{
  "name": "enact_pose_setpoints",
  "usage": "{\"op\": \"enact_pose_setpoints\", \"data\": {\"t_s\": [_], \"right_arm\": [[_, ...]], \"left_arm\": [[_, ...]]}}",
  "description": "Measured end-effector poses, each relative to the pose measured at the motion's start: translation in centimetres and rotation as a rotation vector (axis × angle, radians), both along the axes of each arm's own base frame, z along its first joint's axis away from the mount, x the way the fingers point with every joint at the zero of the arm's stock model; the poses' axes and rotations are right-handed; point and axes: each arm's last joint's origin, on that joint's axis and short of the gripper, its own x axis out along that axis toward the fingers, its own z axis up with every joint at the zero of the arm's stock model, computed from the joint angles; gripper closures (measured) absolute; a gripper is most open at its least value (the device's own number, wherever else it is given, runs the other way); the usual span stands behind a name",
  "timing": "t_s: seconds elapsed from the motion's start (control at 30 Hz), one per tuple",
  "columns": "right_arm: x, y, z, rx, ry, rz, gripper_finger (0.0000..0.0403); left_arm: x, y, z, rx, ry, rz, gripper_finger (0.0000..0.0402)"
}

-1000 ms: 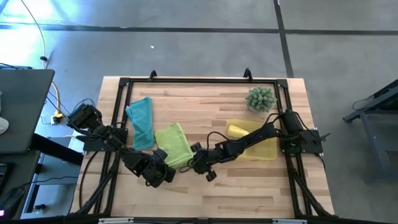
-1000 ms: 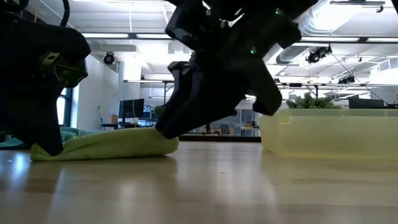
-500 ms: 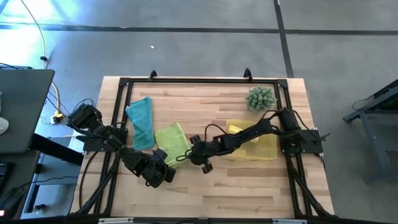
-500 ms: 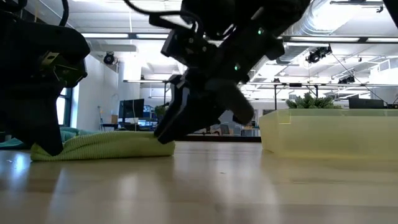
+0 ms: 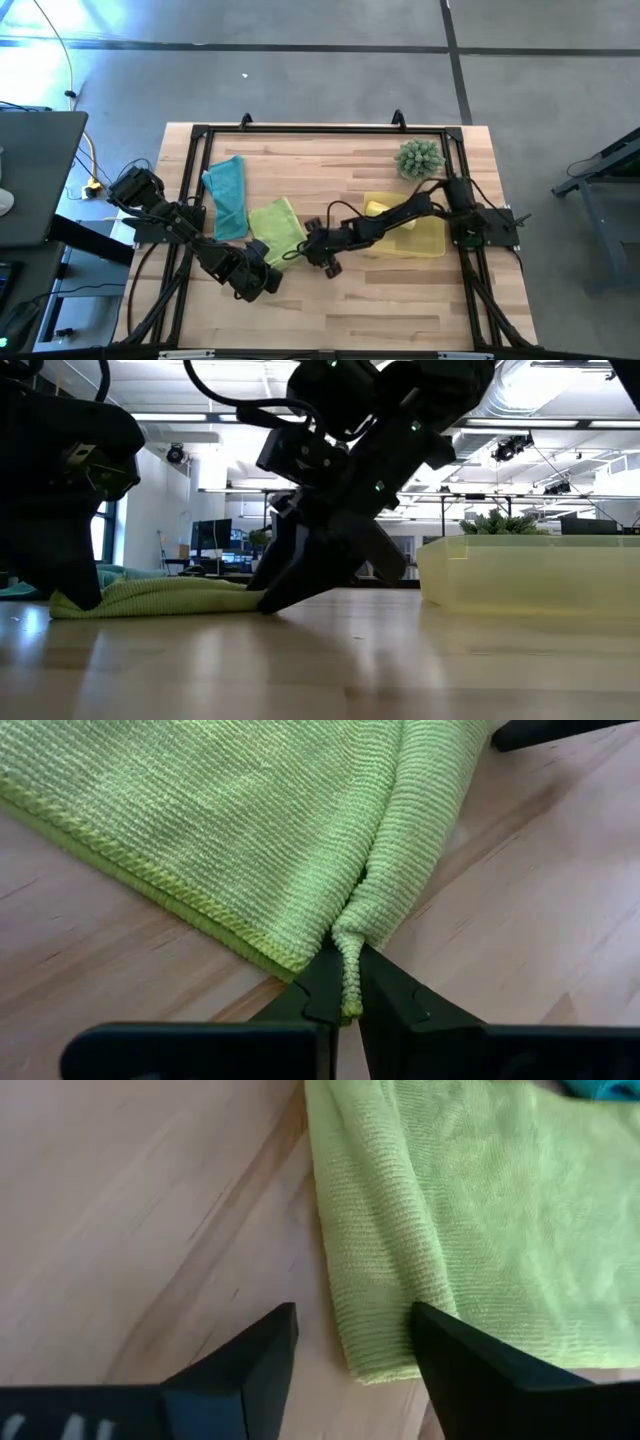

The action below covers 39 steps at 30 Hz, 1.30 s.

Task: Roll microfiber towels into tight, uniform cylinder then place into a basket
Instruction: Roll the green microfiber towel

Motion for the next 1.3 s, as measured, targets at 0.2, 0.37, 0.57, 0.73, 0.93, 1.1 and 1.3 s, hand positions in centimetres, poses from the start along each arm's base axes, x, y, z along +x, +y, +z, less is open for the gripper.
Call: {"op": "enact_pose_setpoints", "data": {"t_s": [0.2,0.37,0.57,0.73,0.93,1.1,1.3], "right_arm": [[0.2,-0.9,-1.3,0.109,0.054,-0.037,0.0228],[0.1,-1.1,-1.9,0.138,0.087,-0.075,0.0291],[0.0,-1.2,-1.9,0.168,0.102,-0.112,0.0388],[0.0,-1.2,-1.9,0.226,0.115,-0.168,0.0389],[-0.1,-1.0,-1.9,0.252,0.125,-0.155,0.0398],[-0.1,-1.0,-1.9,0.279,0.129,-0.186,0.04],[-0.1,-0.9,-1.9,0.328,0.14,-0.228,0.04]], "left_arm": [[0.0,-0.1,0.0,-0.017,0.004,-0.006,0.0385],[0.0,-0.1,0.6,-0.019,-0.014,-0.054,0.0385],[-0.2,0.2,2.3,0.016,-0.046,-0.168,0.0385],[-0.7,0.5,3.6,0.091,-0.031,-0.317,0.0381],[-2.5,1.3,4.4,0.09,0.12,-0.409,0.035],[-2.8,0.7,4.6,0.063,0.121,-0.511,0.0318],[-1.6,-0.8,5.5,0.18,-0.071,-0.714,0.0292]]}}
